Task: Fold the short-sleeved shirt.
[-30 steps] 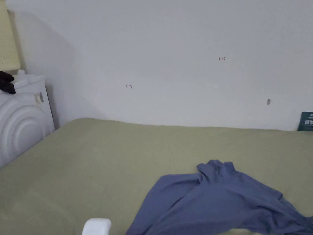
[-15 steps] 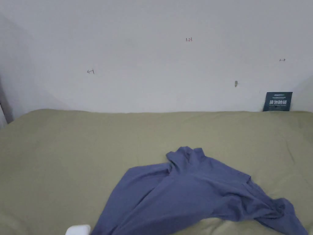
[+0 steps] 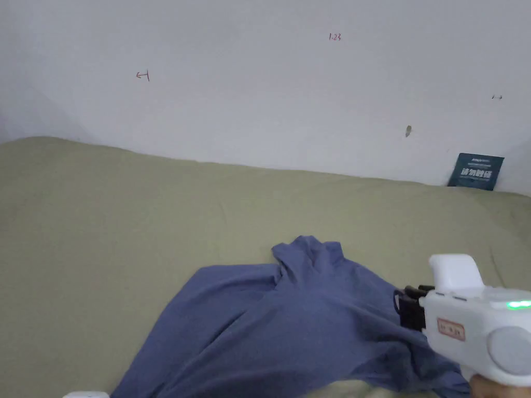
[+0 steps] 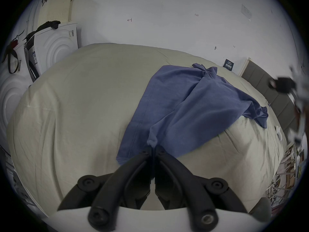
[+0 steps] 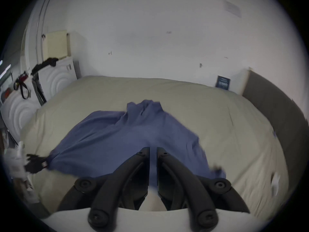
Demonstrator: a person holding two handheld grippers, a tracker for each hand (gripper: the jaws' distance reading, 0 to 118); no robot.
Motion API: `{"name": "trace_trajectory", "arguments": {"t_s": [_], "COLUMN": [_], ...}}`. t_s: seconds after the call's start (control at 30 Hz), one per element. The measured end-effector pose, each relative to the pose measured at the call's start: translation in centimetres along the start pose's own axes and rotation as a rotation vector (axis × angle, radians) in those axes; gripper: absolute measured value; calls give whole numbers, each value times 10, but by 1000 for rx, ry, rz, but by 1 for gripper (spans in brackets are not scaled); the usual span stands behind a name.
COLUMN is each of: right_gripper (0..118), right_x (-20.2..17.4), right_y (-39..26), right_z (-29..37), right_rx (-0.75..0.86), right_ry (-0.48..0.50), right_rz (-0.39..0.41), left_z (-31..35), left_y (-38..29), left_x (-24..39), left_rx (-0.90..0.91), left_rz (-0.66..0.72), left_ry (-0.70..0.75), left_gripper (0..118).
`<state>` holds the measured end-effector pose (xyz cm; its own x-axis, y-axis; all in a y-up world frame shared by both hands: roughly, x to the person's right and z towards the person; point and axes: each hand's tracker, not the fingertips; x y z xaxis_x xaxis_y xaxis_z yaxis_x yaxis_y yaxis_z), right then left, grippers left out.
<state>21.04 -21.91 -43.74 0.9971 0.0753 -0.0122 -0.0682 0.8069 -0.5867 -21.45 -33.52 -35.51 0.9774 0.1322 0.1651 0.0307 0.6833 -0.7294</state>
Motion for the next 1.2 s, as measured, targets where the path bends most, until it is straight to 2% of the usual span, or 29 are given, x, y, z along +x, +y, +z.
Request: {"name": "trace_trajectory", "arguments": {"t_s": [0.03,0.07,0.1,0.13,0.17,0.2,0.3,0.5,0.53,0.57,0.6,0.63,0.67,0.7,0.73,0.77,0.97,1.07,1.2], "right_gripper": [30,56,92,108,109,106,106,107,105,98,69,31,31,14,4,4,4,4,4], "right_x": [5,12,17,21,25,26,22,14,12,13,13,15,18,18,14,18,16,20,16], "right_y": [19,36,50,63,74,81,88,76,74,69,69,70,73,75,74,79,109,126,155], "right_z": [-29,-60,-90,-122,-150,-170,-225,-287,-292,-296,-294,-293,-289,-284,-275,-267,-201,-164,-117], "right_rx": [0,-29,-68,-128,-179,-172,-196,-237,-244,-265,-273,-289,-284,-251,-219,-179,-19,61,141], "right_ry": [11,48,50,39,14,-7,-47,-10,-13,-4,5,25,73,98,73,62,136,155,108], "right_rz": [30,30,20,3,7,26,110,139,137,126,105,76,19,0,33,65,12,30,80], "left_z": [0,1,-2,-4,-6,-8,-13,-22,-23,-24,-24,-24,-23,-23,-23,-23,-15,-5,8], "left_y": [0,0,1,2,2,1,3,4,4,5,5,5,6,7,7,8,23,40,76], "left_x": [1,2,-1,0,-2,-3,-6,-8,-8,-9,-9,-9,-9,-9,-10,-10,-17,-18,-19], "left_rx": [2,3,1,-5,-8,-10,-21,-32,-32,-40,-38,-38,-39,-41,-41,-40,-18,22,97], "left_rz": [-8,-13,-18,-20,-16,-12,5,10,10,14,17,19,19,20,21,23,61,63,30], "left_ry": [-2,-3,0,5,1,-5,-2,-5,-4,-10,-9,-11,-12,-13,-15,-18,-58,-75,-106], "left_gripper": [1,1,1,1,1,1,1,1,1,1,1,1,1,1,1,1,1,1,1]}}
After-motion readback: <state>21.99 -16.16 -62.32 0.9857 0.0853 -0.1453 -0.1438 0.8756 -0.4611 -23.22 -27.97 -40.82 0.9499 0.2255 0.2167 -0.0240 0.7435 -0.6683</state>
